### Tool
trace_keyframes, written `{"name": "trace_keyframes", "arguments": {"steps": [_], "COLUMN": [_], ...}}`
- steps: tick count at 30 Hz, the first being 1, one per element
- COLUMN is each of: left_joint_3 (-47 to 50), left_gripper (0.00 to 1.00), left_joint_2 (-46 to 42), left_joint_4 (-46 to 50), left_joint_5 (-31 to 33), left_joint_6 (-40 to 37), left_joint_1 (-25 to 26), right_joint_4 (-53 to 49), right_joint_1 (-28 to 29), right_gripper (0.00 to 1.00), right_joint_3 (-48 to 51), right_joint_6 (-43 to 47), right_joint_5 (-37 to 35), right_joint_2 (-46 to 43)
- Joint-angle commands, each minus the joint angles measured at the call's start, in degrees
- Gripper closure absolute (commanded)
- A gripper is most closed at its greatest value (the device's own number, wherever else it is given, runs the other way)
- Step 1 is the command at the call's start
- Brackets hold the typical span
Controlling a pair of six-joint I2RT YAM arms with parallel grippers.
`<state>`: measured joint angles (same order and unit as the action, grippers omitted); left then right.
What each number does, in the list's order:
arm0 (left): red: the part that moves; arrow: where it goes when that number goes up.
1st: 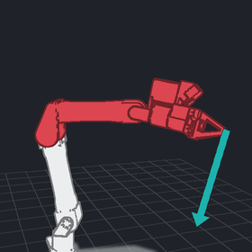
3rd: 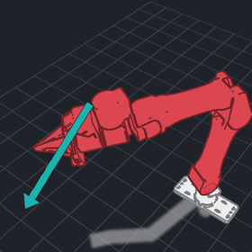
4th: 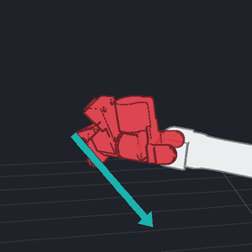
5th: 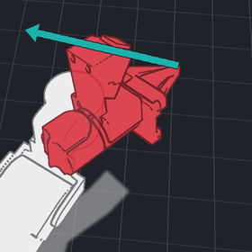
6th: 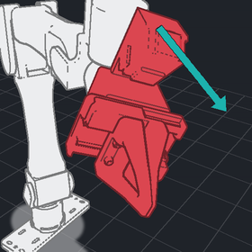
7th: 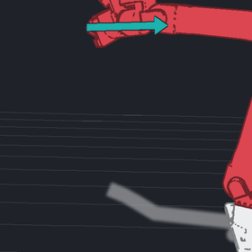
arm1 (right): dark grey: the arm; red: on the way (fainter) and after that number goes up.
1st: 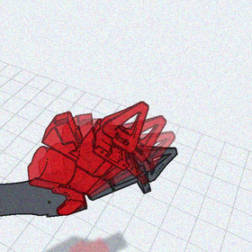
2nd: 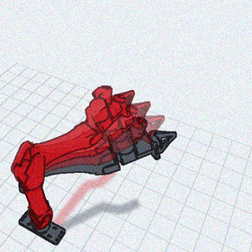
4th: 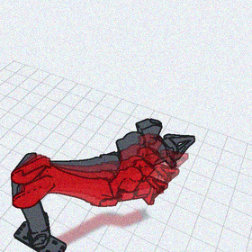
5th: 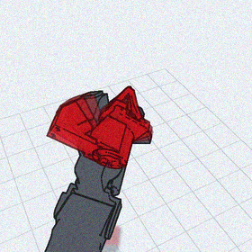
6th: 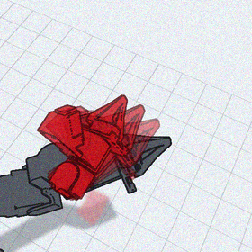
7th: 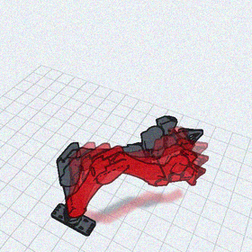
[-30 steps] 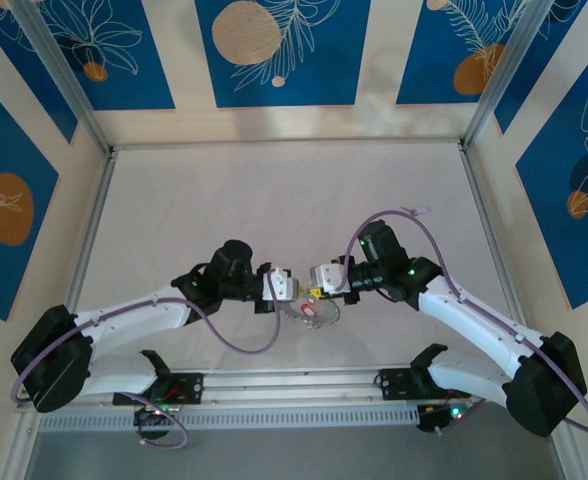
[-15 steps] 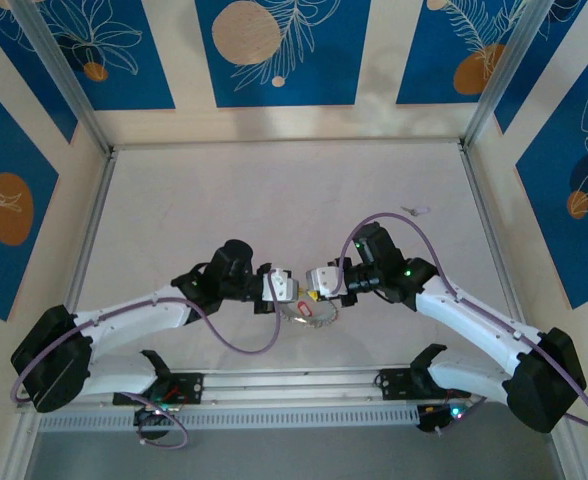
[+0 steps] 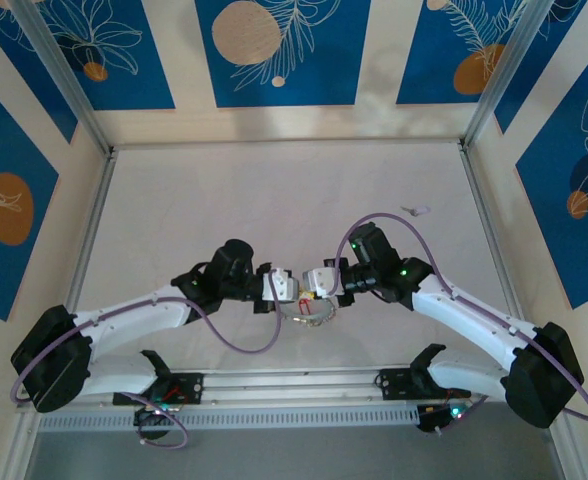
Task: Put the keys on the keyring
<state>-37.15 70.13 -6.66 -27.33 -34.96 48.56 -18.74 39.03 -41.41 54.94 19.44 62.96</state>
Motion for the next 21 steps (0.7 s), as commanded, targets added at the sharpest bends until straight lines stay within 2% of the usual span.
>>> {"name": "trace_keyframes", "arguments": {"steps": [1, 4, 9, 12, 17, 21], "left_joint_3": [-3.0, -1.7, 3.1, 4.4, 7.8, 8.5], "left_gripper": [0.73, 0.68, 0.60, 0.60, 0.62, 0.65], "left_joint_2": [-2.2, -5.4, -10.2, -10.0, -7.0, -3.7], "left_joint_4": [1.9, 1.5, -4.4, -5.9, -13.0, -16.4], "left_joint_5": [2.3, 4.2, 8.3, 7.6, 7.5, 6.2], "left_joint_6": [-1.7, -1.2, 2.5, 6.2, 11.6, 11.6], "left_joint_1": [0.3, 0.3, 0.3, 0.3, 0.3, 0.3], "right_joint_4": [-1.6, -2.3, -9.4, -12.0, -17.8, -23.2], "right_joint_1": [0.3, 0.3, 0.4, 0.5, 1.2, 2.0], "right_gripper": [1.00, 1.00, 1.00, 1.00, 1.00, 1.00], "right_joint_3": [-1.9, -3.8, -9.6, -10.9, -12.0, -13.1], "right_joint_6": [-0.8, -6.6, -17.8, -22.6, -26.0, -25.0], "right_joint_5": [-1.8, -5.1, -8.7, -9.1, -9.9, -8.9], "right_joint_2": [-0.4, -0.3, 2.0, 2.4, 2.6, 4.3]}}
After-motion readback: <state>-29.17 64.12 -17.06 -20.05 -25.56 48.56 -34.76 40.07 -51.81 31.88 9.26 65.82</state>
